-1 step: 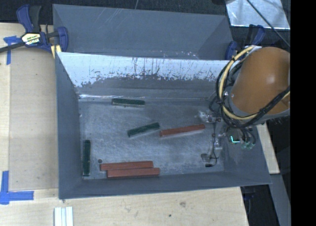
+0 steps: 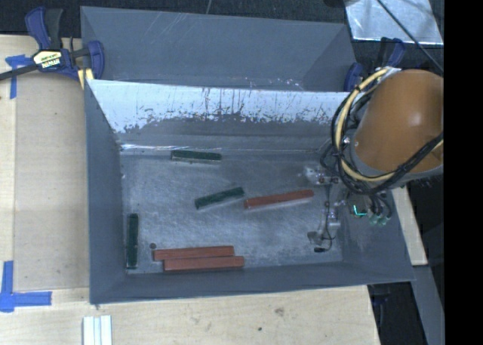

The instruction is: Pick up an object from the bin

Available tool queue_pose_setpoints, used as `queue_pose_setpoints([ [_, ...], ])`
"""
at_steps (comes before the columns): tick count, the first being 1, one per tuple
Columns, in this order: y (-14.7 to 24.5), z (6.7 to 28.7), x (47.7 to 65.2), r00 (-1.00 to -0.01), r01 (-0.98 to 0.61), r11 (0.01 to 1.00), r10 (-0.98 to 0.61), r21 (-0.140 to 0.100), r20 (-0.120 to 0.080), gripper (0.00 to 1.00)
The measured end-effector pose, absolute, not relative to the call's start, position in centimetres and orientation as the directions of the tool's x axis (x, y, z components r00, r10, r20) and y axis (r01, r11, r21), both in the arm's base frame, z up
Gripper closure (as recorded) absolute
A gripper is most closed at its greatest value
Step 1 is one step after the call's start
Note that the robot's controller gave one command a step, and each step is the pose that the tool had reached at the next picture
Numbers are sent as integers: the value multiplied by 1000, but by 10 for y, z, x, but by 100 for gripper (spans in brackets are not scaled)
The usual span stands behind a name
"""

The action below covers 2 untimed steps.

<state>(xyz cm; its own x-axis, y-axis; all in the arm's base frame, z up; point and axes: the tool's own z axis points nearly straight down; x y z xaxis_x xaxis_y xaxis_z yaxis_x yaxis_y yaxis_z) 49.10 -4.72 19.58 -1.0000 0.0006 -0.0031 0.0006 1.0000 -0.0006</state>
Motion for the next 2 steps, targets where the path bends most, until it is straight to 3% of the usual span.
queue_pose_setpoints([
  [1, -39, 146, 510, -1000, -6, 1000, -6, -2, -10, 0],
  [2, -37, 80, 546, -1000, -11, 1000, -11, -1, -10, 0],
])
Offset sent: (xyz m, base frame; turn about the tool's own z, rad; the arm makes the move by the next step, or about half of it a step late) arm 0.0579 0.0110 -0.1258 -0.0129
